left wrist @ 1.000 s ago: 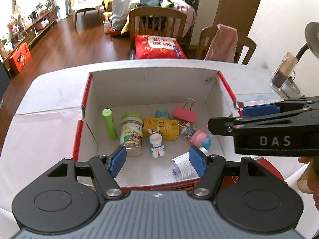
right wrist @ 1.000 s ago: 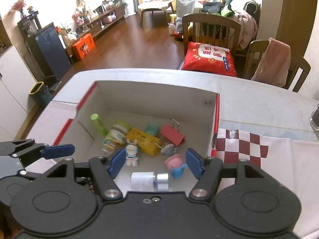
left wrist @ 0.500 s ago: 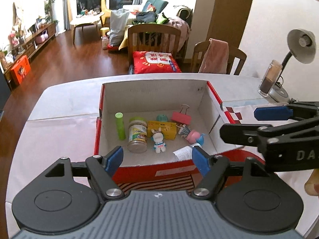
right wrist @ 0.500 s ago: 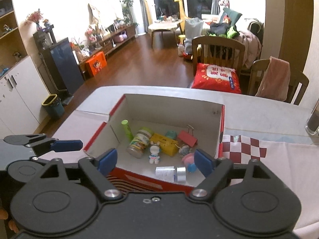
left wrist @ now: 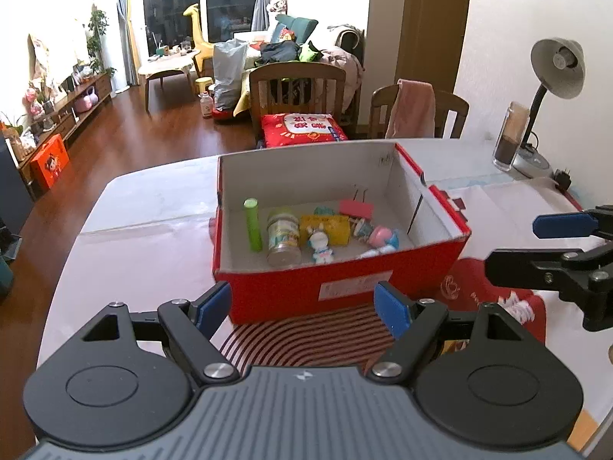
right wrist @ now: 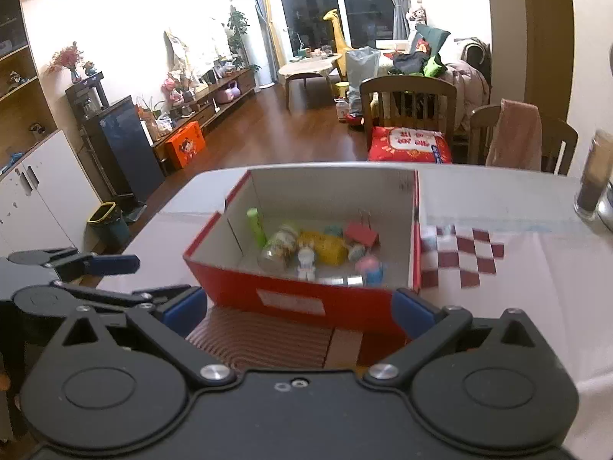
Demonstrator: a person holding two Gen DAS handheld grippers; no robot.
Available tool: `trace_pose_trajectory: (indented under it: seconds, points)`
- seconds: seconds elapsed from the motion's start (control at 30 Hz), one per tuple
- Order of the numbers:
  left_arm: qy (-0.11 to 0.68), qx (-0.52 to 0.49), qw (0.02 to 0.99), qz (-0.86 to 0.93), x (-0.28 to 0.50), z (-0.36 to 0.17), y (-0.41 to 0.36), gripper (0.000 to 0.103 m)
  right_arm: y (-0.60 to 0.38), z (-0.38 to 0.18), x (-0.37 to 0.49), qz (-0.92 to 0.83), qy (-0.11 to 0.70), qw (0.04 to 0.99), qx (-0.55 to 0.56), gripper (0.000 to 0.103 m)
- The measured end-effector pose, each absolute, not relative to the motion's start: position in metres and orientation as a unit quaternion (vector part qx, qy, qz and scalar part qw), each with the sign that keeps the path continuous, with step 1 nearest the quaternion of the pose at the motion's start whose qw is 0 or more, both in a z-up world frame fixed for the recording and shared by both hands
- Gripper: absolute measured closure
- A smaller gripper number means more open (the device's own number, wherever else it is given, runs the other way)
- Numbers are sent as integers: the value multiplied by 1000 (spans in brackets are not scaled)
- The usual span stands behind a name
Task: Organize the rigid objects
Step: 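Withdraw both tools from the box back toward the pile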
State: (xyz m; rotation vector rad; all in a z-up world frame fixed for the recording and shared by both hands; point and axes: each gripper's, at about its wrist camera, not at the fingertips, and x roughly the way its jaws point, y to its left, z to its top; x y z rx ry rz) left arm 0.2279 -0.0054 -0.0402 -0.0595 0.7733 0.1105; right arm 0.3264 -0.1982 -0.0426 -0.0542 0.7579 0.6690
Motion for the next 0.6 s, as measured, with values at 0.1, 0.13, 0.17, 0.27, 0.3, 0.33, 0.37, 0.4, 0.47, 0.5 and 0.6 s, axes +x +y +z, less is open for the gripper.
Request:
trace_pose_trajectory:
  seconds: [0.1,0.13,0.17,0.27,0.3,0.33,0.37,0.4,0.47,0.5,0.6]
  points:
    - [378,-32,924,53,218,-46,-5,22,-201,-55,317,311,373,874,-24,0]
    - [379,-33,923,53,214,-49,-5,22,-201,-59,315,307,377,873,-23,0]
    - [380,-35,923,52,211,-51,-6,22,-203,-64,312,304,382,873,-21,0]
    - [384,-38,921,51,202,-60,-6,22,-203,-79,305,291,396,871,-20,0]
    - [385,-37,921,51,198,-64,-6,22,-202,-85,302,287,400,870,-22,0]
    - [386,-36,920,52,196,-67,-7,22,-202,-89,299,284,404,869,-24,0]
    - [388,-35,919,54,193,-72,-7,22,-201,-94,297,281,408,868,-25,0]
    - [390,-35,919,54,190,-77,-7,22,-200,-100,294,279,413,867,-26,1]
    - [394,-34,917,52,184,-86,-8,22,-198,-110,290,271,419,866,-29,1]
    - [397,-32,916,52,182,-91,-8,22,-197,-115,289,268,421,866,-30,1]
    - [406,-15,912,52,175,-108,-11,22,-193,-130,285,260,436,861,-31,1]
